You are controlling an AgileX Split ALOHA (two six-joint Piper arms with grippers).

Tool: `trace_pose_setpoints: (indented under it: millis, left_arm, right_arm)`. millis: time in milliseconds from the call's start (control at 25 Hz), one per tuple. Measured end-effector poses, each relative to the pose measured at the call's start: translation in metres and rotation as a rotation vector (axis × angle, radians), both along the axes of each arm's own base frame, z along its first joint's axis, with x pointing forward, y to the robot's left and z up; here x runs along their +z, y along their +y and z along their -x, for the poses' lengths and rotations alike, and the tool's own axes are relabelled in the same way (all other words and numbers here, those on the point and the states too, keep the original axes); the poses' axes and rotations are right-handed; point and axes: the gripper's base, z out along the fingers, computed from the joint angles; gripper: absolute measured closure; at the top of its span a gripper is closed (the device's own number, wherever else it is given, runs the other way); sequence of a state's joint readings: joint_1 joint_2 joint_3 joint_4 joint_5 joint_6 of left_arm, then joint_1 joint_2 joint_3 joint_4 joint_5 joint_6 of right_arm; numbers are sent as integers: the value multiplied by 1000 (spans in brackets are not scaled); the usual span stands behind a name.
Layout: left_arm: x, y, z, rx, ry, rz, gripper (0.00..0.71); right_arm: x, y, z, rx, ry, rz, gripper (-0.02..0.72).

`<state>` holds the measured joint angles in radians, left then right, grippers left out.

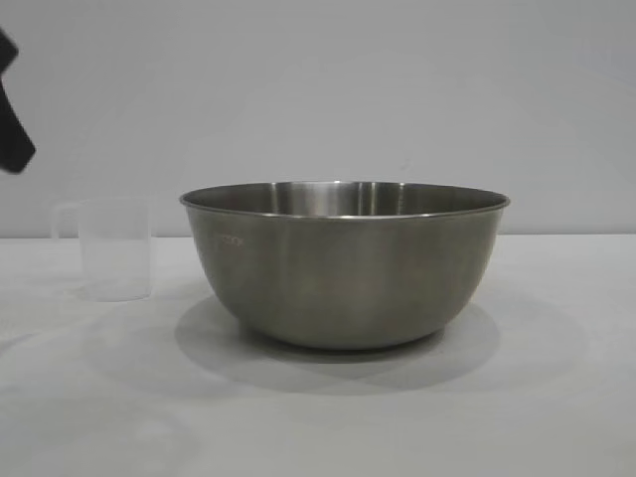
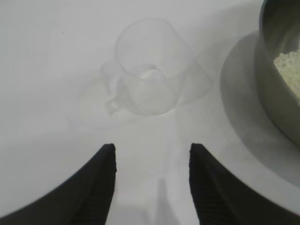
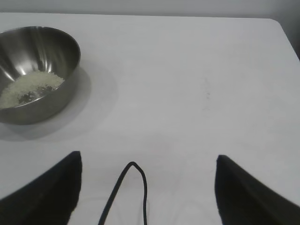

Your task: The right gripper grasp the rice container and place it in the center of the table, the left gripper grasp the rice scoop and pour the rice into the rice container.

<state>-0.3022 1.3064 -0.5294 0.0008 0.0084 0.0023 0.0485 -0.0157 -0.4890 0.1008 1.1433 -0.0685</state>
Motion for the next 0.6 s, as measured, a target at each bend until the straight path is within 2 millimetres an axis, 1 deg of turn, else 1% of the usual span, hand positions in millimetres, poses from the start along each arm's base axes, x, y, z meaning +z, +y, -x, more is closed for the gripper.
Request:
trace_pose_setpoints:
  millis: [120,240,360,560,600]
  left_arm:
    - [22,1,3,-10,51,-34,399]
    - [41,5,13,-10,123,-65,399]
    - [59,10,31,-31,166,-91,399]
    - [85,19,70,-63,146,-77,399]
    - [91,22,78,-69,129,-77,353]
  right_arm:
    - [0,0,0,0,0,0,202]
    - [0,0,0,0,0,0,202]
    - [0,0,0,0,0,0,202]
    - [0,0,0,0,0,0,202]
    - [0,0,0,0,0,0,202]
